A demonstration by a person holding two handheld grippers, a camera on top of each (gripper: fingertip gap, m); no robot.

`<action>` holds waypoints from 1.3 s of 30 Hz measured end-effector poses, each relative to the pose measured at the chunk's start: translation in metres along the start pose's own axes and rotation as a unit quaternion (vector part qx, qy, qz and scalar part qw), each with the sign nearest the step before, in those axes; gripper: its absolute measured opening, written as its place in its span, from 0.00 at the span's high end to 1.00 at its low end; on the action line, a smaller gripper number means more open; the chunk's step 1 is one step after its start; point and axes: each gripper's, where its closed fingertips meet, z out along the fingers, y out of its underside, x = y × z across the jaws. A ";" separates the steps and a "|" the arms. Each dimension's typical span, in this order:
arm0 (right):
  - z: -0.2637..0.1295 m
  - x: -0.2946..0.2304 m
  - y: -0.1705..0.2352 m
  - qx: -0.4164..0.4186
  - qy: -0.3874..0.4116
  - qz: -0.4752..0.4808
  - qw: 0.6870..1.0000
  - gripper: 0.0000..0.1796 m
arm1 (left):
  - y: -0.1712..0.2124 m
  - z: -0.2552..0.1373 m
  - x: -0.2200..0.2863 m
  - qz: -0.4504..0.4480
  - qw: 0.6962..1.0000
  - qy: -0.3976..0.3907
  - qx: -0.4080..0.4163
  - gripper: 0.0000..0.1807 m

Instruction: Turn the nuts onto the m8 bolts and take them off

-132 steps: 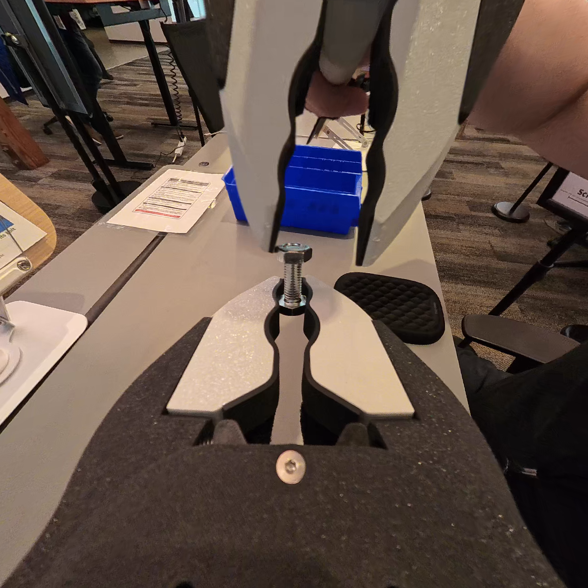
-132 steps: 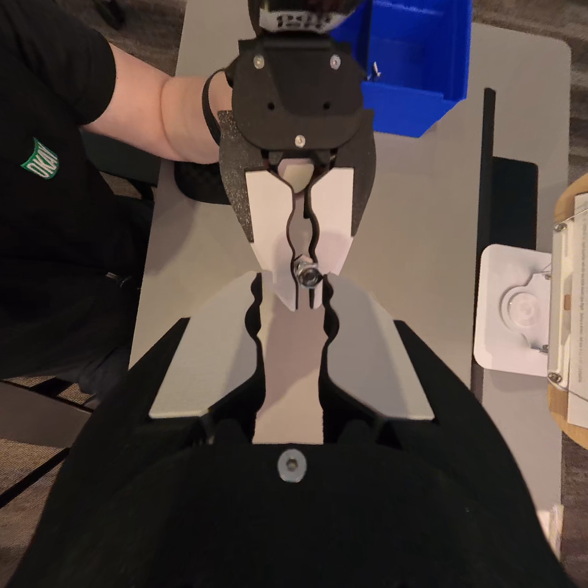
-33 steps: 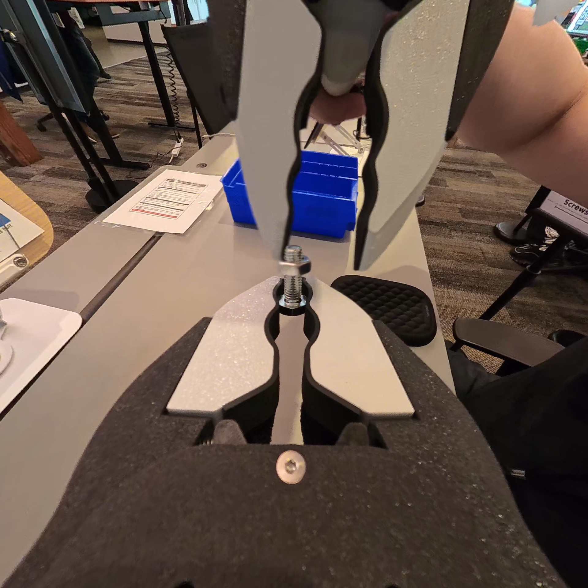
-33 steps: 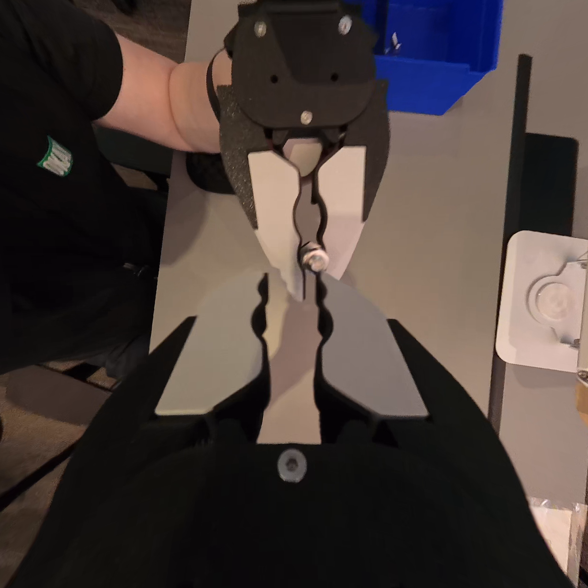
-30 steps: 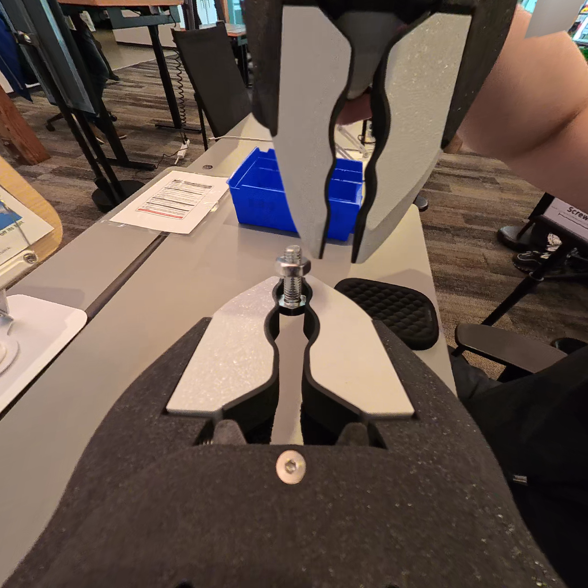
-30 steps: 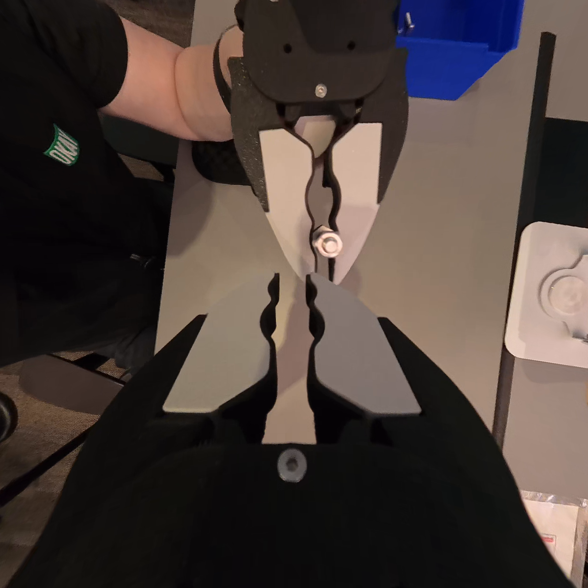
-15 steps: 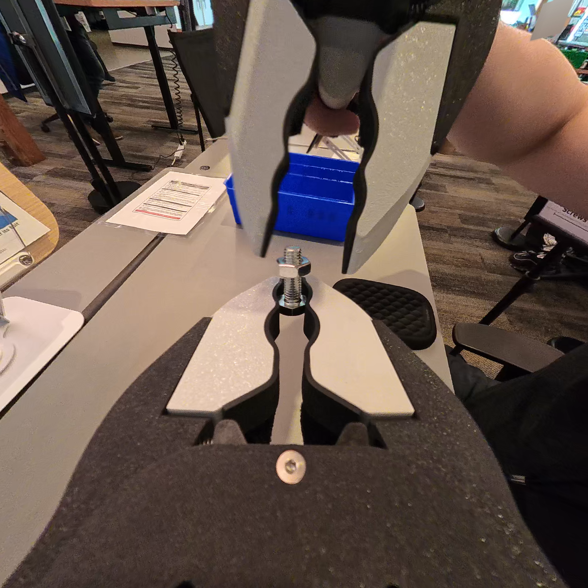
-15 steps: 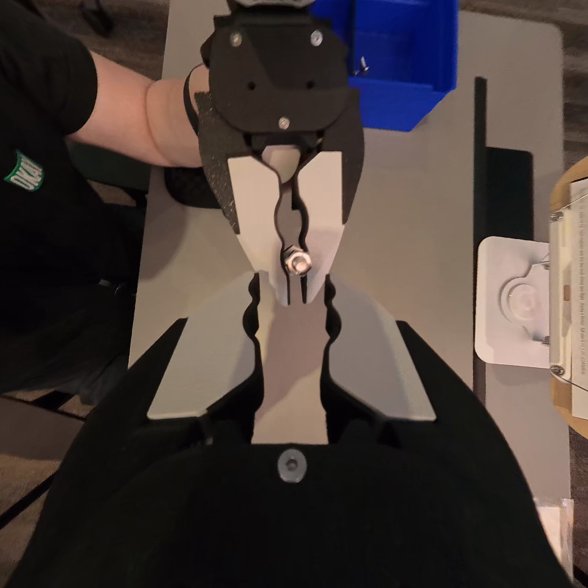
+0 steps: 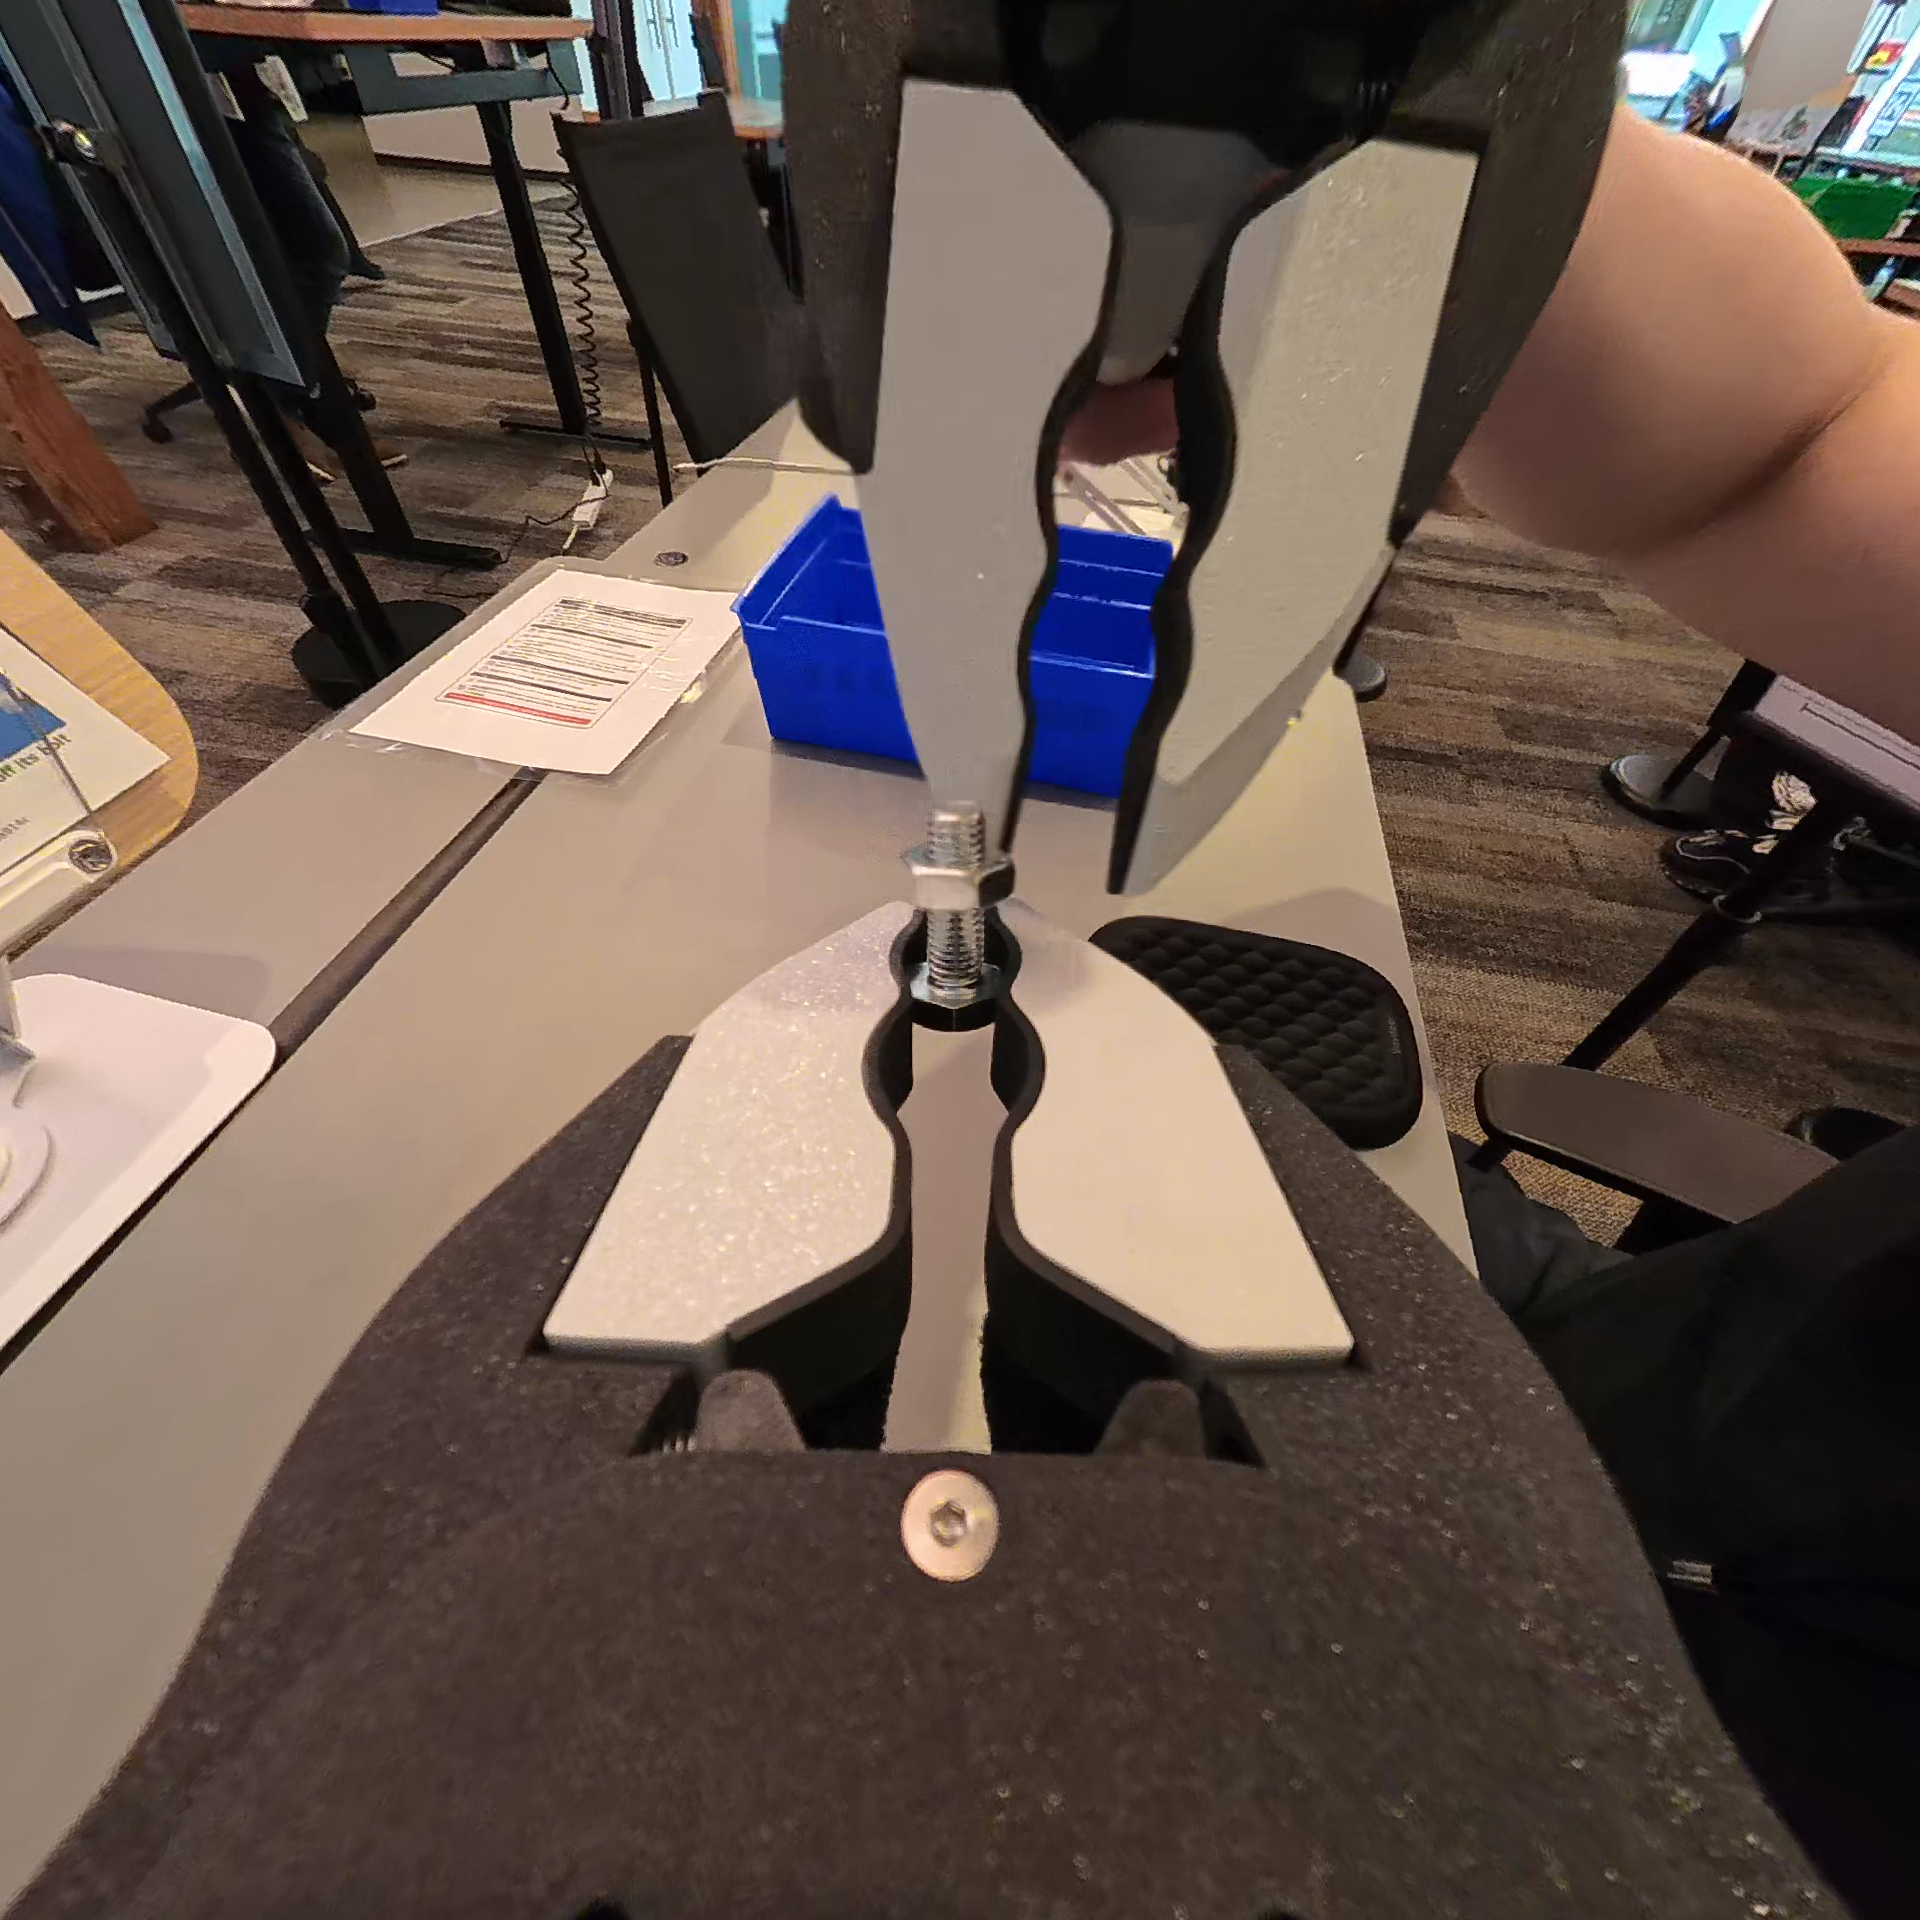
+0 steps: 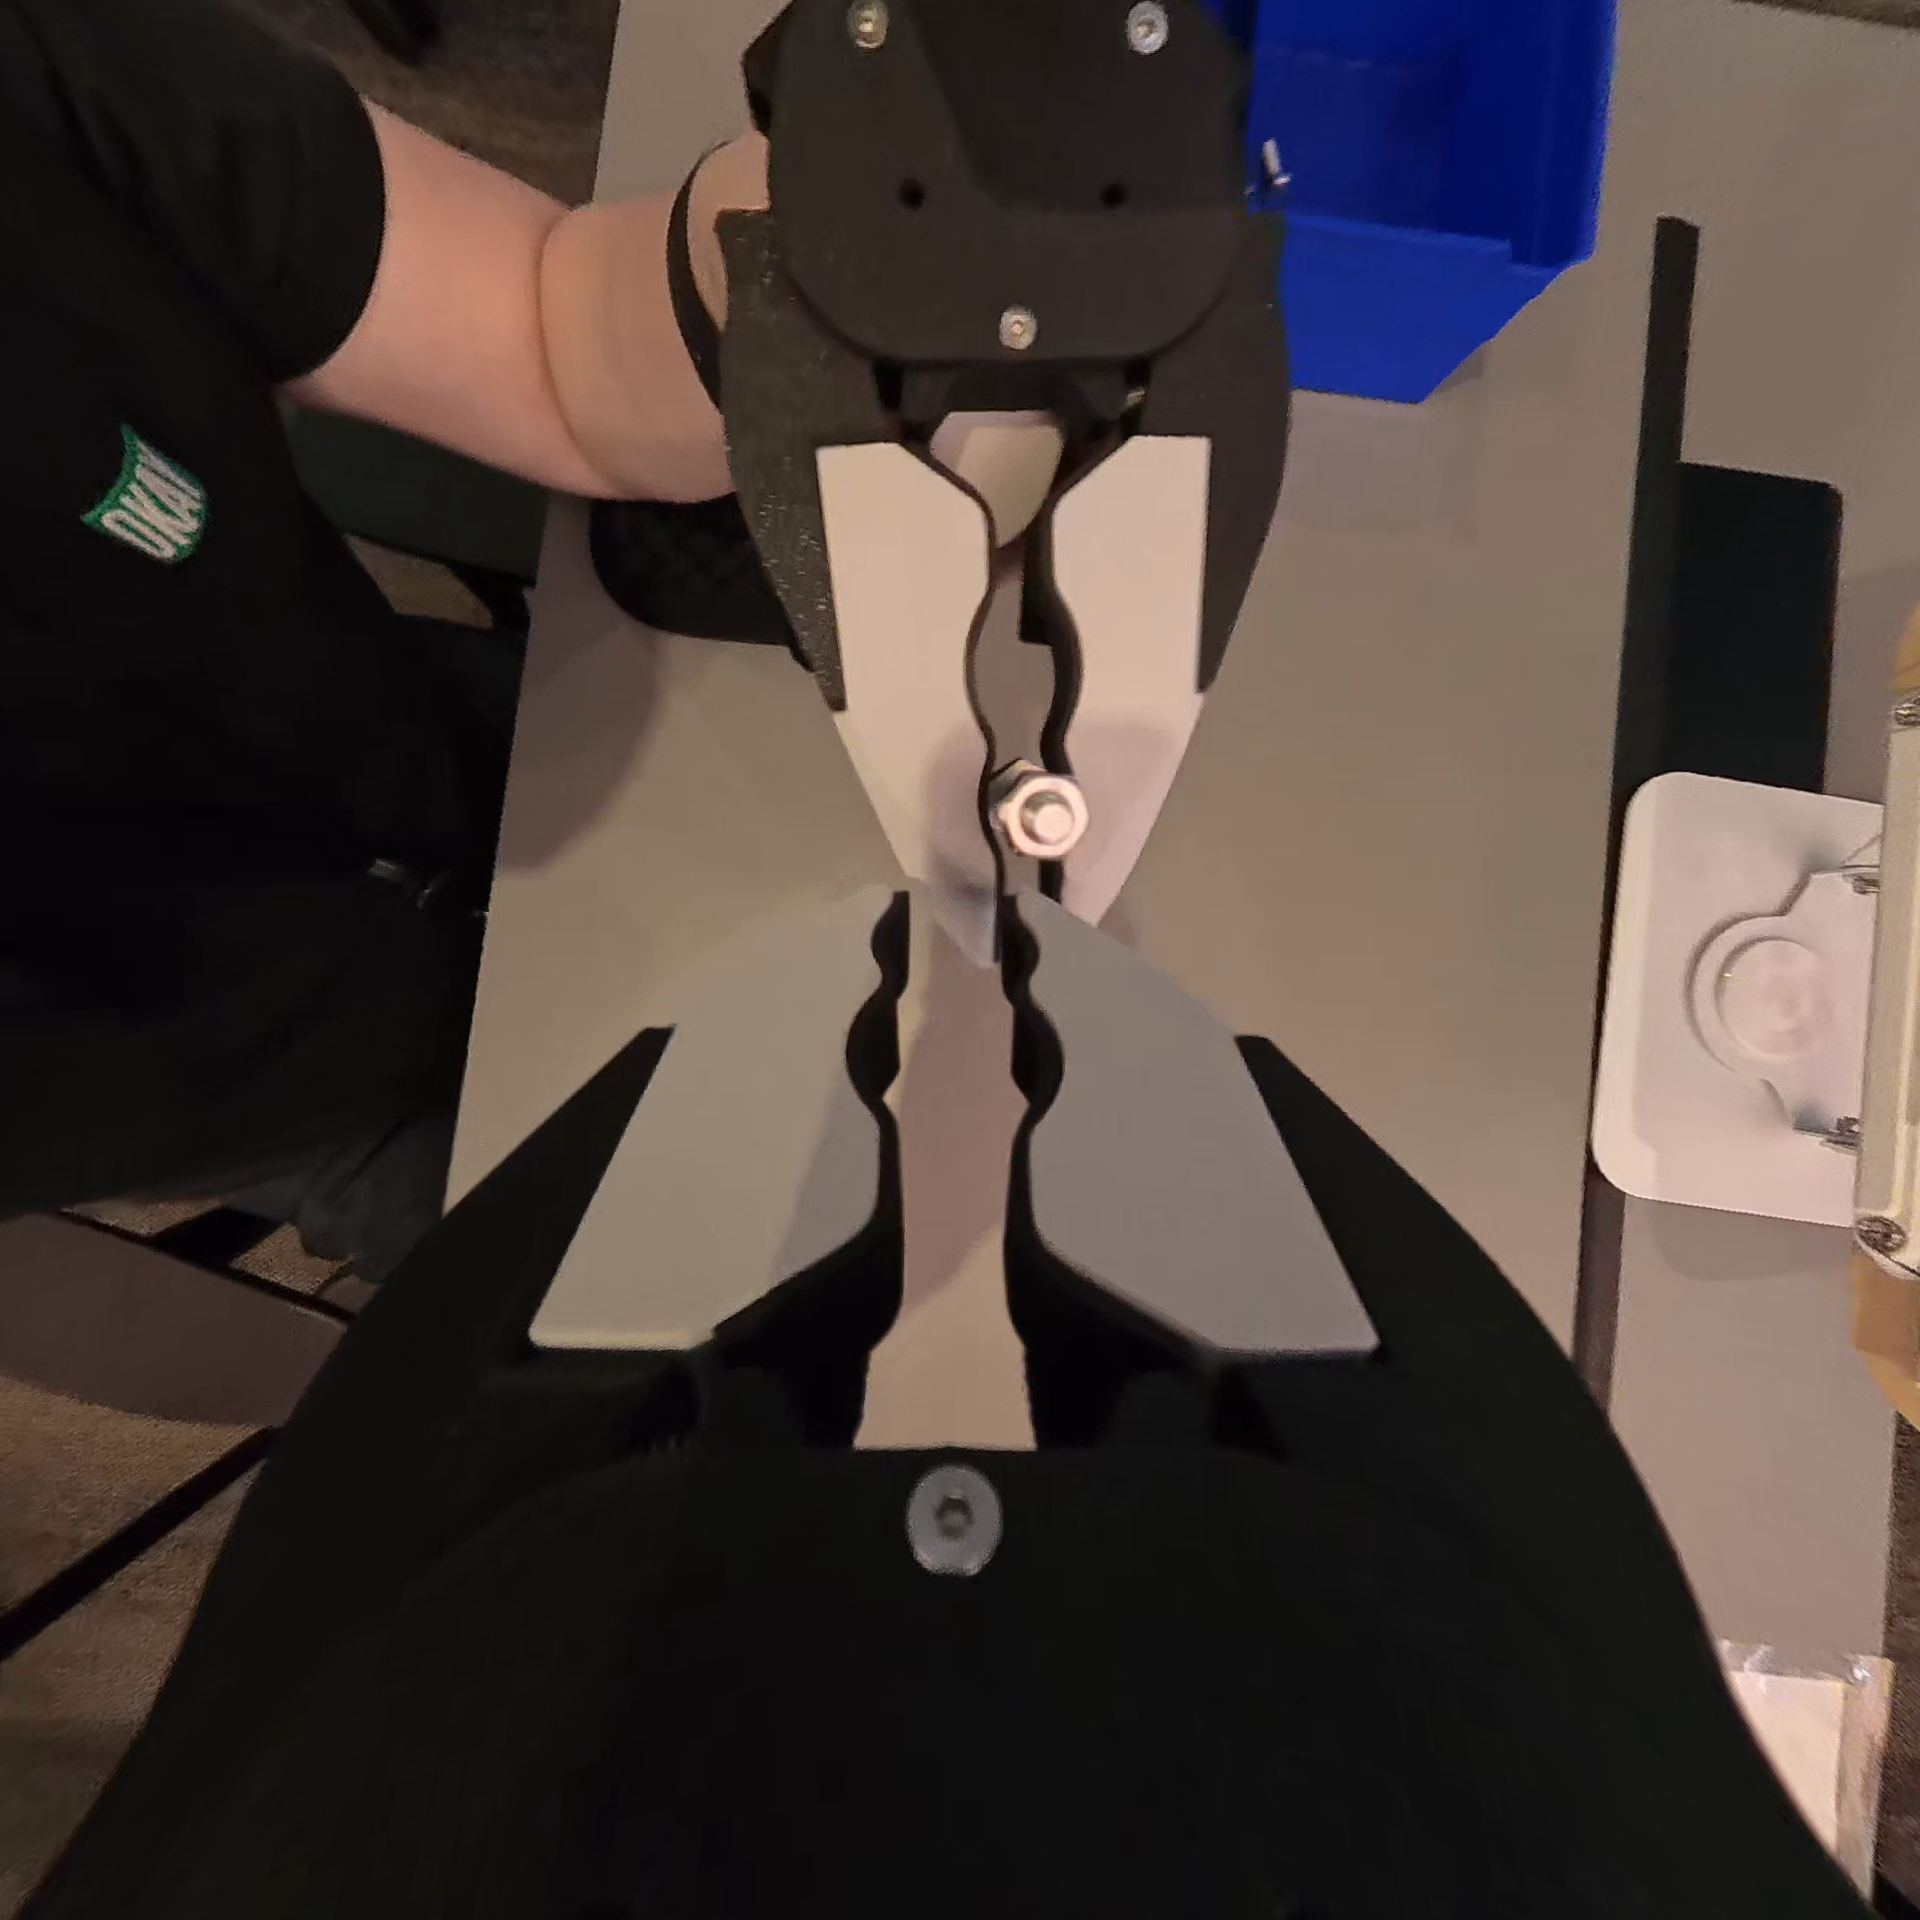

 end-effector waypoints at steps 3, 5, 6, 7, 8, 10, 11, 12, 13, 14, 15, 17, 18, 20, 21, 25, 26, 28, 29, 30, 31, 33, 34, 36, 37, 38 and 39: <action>-0.007 0.008 -0.010 0.040 0.024 -0.001 0.999 0.91 | 0.000 0.000 0.002 0.002 1.000 0.005 -0.001 0.94; -0.013 0.014 -0.017 0.061 0.042 -0.011 0.997 0.91 | 0.001 0.002 0.003 0.005 1.000 0.007 -0.006 0.94; -0.015 0.013 -0.020 0.067 0.040 -0.015 0.997 0.92 | 0.002 0.002 0.004 0.006 1.000 0.008 -0.007 0.94; -0.016 0.012 -0.021 0.068 0.035 -0.015 0.997 0.92 | 0.002 0.003 0.005 0.007 1.000 0.009 -0.008 0.94; -0.015 0.012 -0.022 0.066 0.032 -0.016 0.997 0.92 | 0.002 0.003 0.005 0.007 1.000 0.009 -0.009 0.94; -0.012 0.010 -0.019 0.052 0.026 -0.021 0.998 0.93 | 0.002 0.003 0.006 0.009 1.000 0.010 -0.007 0.95; -0.009 0.008 -0.018 0.046 0.022 -0.023 0.998 0.93 | 0.001 0.002 0.006 0.009 1.000 0.010 -0.007 0.95; -0.006 0.007 -0.017 0.040 0.018 -0.024 0.999 0.93 | 0.001 0.002 0.006 0.009 1.000 0.010 -0.006 0.95; -0.004 0.007 -0.016 0.035 0.017 -0.024 0.999 0.93 | 0.001 0.002 0.006 0.009 1.000 0.009 -0.008 0.95; -0.003 0.007 -0.016 0.032 0.017 -0.024 0.999 0.93 | 0.003 0.003 0.005 0.010 1.000 0.007 -0.011 0.95; -0.003 0.007 -0.016 0.032 0.016 -0.024 0.999 0.94 | 0.003 0.003 0.005 0.010 1.000 0.007 -0.012 0.95; -0.004 0.006 -0.016 0.037 0.010 -0.021 0.999 0.94 | 0.002 0.003 0.007 0.010 1.000 0.013 -0.009 0.95; -0.004 0.005 -0.016 0.040 0.006 -0.019 0.999 0.94 | 0.002 0.003 0.008 0.013 1.000 0.014 -0.008 0.95; -0.005 0.004 -0.015 0.038 0.002 -0.018 0.999 0.94 | 0.003 0.004 0.008 0.020 1.000 0.015 -0.011 0.94; -0.004 0.004 -0.014 0.036 0.003 -0.019 0.999 0.94 | 0.004 0.005 0.008 0.022 1.000 0.014 -0.013 0.94; -0.004 0.004 -0.012 0.030 0.002 -0.018 0.999 0.94 | 0.005 0.007 0.008 0.024 0.999 0.013 -0.016 0.94; -0.004 0.003 -0.011 0.031 0.000 -0.018 0.999 0.94 | 0.006 0.007 0.009 0.025 0.999 0.014 -0.017 0.95; -0.004 0.001 -0.011 0.030 -0.005 -0.017 0.999 0.94 | 0.006 0.007 0.009 0.032 0.999 0.013 -0.021 0.95; -0.004 0.001 -0.011 0.031 -0.006 -0.018 0.999 0.94 | 0.006 0.007 0.010 0.033 0.999 0.012 -0.021 0.95; -0.004 0.001 -0.011 0.032 -0.006 -0.020 0.999 0.94 | 0.006 0.007 0.010 0.033 0.999 0.012 -0.020 0.95; -0.005 0.000 -0.011 0.033 -0.009 -0.019 0.999 0.94 | 0.006 0.007 0.010 0.033 0.999 0.013 -0.020 0.95; -0.005 0.000 -0.010 0.032 -0.011 -0.017 0.999 0.94 | 0.006 0.008 0.010 0.033 0.999 0.013 -0.021 0.95; -0.004 0.000 -0.010 0.032 -0.012 -0.016 0.999 0.94 | 0.007 0.008 0.010 0.034 0.999 0.012 -0.022 0.95; -0.004 0.000 -0.009 0.030 -0.019 -0.011 0.999 0.95 | 0.008 0.008 0.010 0.034 0.999 0.014 -0.025 0.95; -0.004 -0.001 -0.009 0.030 -0.023 -0.008 0.999 0.94 | 0.008 0.008 0.010 0.035 0.999 0.013 -0.026 0.95; -0.004 -0.001 -0.009 0.030 -0.026 -0.005 0.999 0.94 | 0.008 0.008 0.010 0.036 0.999 0.012 -0.026 0.95; -0.004 -0.001 -0.009 0.030 -0.028 -0.003 0.999 0.94 | 0.008 0.008 0.010 0.036 0.999 0.012 -0.026 0.95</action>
